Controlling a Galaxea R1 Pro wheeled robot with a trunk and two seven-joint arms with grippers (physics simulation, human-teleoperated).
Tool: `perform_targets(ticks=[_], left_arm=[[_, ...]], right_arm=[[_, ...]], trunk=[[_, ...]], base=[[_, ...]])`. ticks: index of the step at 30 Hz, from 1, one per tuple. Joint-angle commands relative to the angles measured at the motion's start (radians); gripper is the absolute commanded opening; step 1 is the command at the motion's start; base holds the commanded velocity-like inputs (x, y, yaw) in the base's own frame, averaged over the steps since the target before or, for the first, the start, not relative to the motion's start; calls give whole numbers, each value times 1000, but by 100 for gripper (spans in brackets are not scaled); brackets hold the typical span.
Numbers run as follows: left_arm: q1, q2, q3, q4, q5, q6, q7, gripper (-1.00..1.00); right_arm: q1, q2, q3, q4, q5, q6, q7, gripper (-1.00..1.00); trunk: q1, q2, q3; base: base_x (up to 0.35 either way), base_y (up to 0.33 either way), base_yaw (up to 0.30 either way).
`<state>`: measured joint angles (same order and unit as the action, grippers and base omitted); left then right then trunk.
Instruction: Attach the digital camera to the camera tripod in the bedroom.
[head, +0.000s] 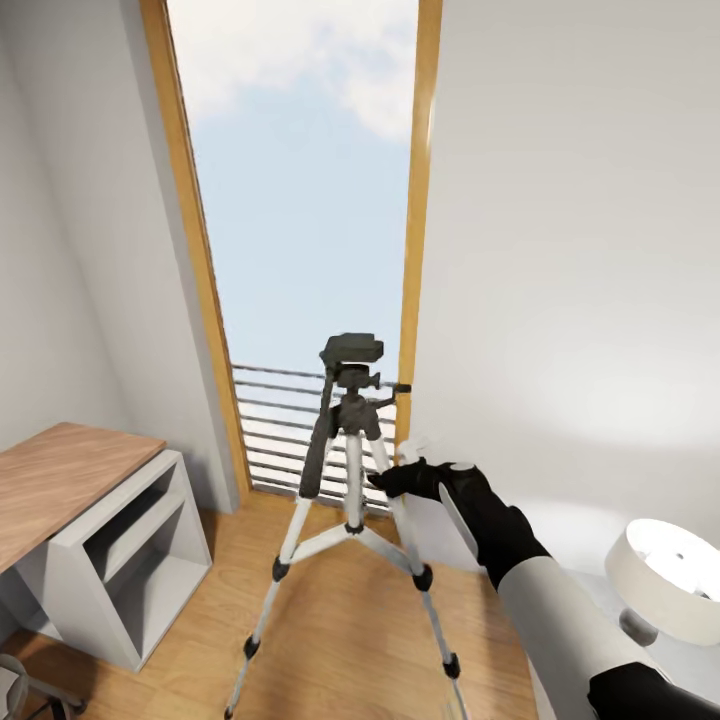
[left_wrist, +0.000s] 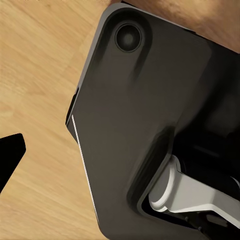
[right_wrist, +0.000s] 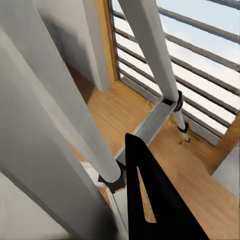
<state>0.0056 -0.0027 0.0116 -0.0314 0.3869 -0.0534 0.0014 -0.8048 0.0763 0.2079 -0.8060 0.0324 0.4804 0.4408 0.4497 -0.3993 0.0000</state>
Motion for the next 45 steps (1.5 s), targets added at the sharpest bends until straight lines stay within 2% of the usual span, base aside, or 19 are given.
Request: perform_targets(ticks=[1,11,22,45], left_arm=[[1,0,1,-1,4,-2,0,100],[1,0,1,-1,4,-2,0,100],[1,0,1,-1,4,-2,0,100],[1,0,4,1,4,-2,0,100]], right_arm=[[0,0,-1,-3,-25,11,5,-100],[0,-1,-1,-2,-61,13,6,-100],[0,0,-1,4,-64,12,5,-100],[0,2,-1,9,-65,13,3,-100]], trunk=[[0,-1,0],[0,-1,0],[0,-1,0],[0,-1,0]], base=[[0,0,0],[0,0,0],[-38,0,0],[-318,16,0]])
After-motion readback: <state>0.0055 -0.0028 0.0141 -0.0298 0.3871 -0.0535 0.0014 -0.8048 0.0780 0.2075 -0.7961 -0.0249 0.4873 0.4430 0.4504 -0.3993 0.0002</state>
